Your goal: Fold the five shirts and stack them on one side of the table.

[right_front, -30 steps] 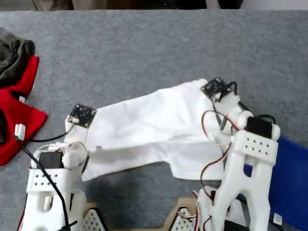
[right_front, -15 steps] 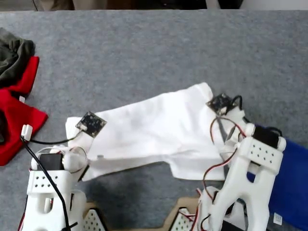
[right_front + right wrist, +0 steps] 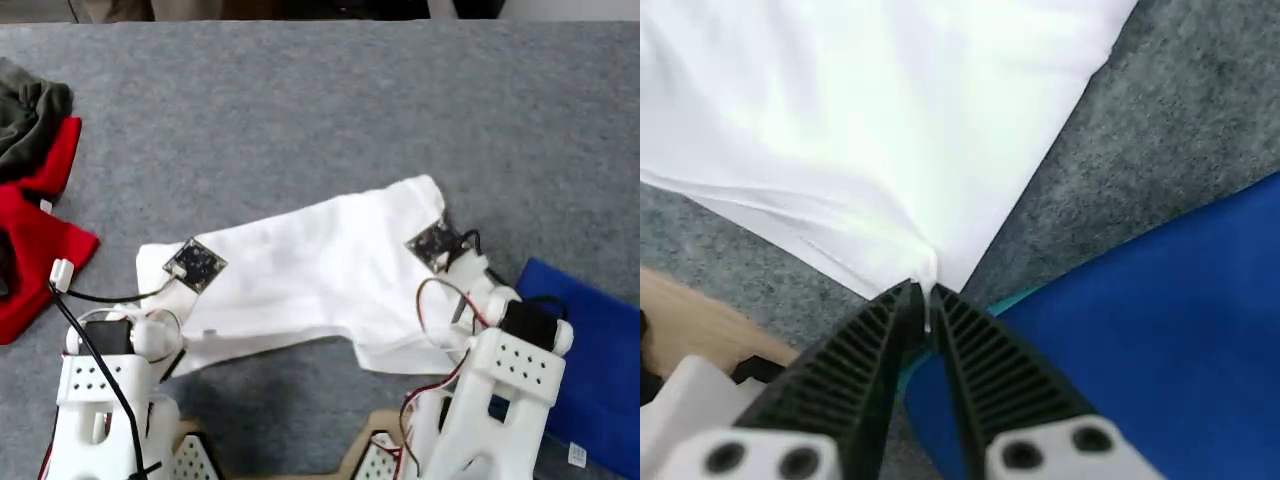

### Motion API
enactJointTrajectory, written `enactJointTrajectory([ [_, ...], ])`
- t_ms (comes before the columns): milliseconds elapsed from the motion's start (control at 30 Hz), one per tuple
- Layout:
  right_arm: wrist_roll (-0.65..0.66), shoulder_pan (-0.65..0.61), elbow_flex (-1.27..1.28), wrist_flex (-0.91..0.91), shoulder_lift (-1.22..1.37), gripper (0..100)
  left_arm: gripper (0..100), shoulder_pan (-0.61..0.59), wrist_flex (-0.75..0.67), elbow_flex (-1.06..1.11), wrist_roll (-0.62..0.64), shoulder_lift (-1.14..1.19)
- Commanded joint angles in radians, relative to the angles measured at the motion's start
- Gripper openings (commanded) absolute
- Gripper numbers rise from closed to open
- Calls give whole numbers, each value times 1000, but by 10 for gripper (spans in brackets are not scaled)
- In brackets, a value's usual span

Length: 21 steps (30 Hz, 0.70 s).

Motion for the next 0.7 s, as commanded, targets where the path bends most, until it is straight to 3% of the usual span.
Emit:
enactJointTrajectory([
  [0,9,38,1,-6,-19,5,19,-8,6,6,-12,-8],
  [267,84,148,7,-34,-19,5,19,-5,31,12,-78,-8],
  [467,106,150,25,-34,-25,6,19,-6,31,14,-77,-8],
  [667,167,157,24,-32,-25,172,19,-6,55,3,-81,-8],
])
